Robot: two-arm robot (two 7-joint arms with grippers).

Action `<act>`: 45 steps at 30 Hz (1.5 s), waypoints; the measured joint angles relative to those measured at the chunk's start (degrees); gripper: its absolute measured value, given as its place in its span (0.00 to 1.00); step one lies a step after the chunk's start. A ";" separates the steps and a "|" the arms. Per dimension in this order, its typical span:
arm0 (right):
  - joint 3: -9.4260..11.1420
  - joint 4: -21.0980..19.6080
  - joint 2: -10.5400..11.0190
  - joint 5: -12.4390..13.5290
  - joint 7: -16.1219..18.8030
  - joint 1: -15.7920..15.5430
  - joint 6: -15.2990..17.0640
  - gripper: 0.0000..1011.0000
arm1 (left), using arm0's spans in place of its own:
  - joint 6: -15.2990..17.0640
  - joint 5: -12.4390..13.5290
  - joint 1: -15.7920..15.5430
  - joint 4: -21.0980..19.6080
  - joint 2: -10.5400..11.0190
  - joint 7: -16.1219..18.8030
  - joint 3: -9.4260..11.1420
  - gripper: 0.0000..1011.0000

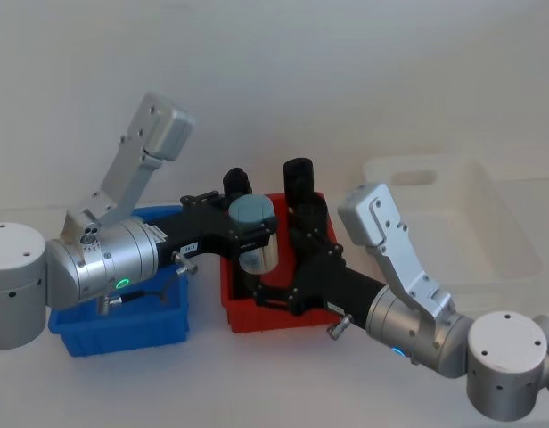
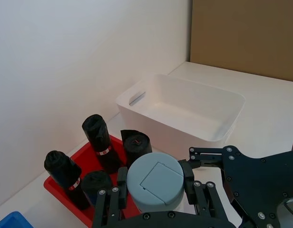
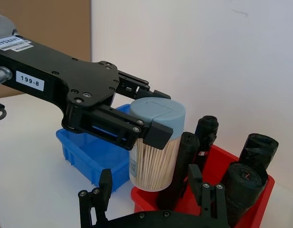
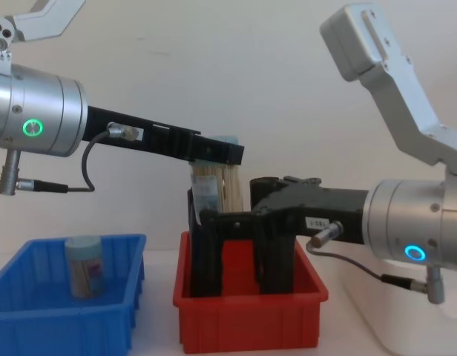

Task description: Pick the cotton swabs from the blue box and place them into the white box.

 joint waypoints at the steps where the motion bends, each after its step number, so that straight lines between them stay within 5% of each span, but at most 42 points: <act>1: -0.04 0.24 -0.13 0.05 -0.11 0.14 0.00 0.99 | 0.00 0.00 0.00 0.00 0.00 0.00 0.00 0.68; 11: -0.29 2.49 -1.36 2.23 -0.85 1.41 -1.25 0.99 | 0.00 0.00 0.00 0.00 0.00 0.01 0.00 0.68; 24: -0.50 4.93 -2.36 4.97 -0.29 2.53 -3.12 0.67 | 0.00 0.00 0.00 0.00 0.01 0.05 -0.02 0.68; 34: -0.74 5.79 -2.68 5.45 -0.28 2.97 -3.64 0.63 | 0.00 0.02 0.00 0.00 0.00 0.13 -0.07 0.68; 45: -1.09 5.88 -2.64 5.23 -0.89 3.07 -3.82 0.63 | 0.00 -0.04 0.01 0.00 -0.01 0.00 0.01 0.96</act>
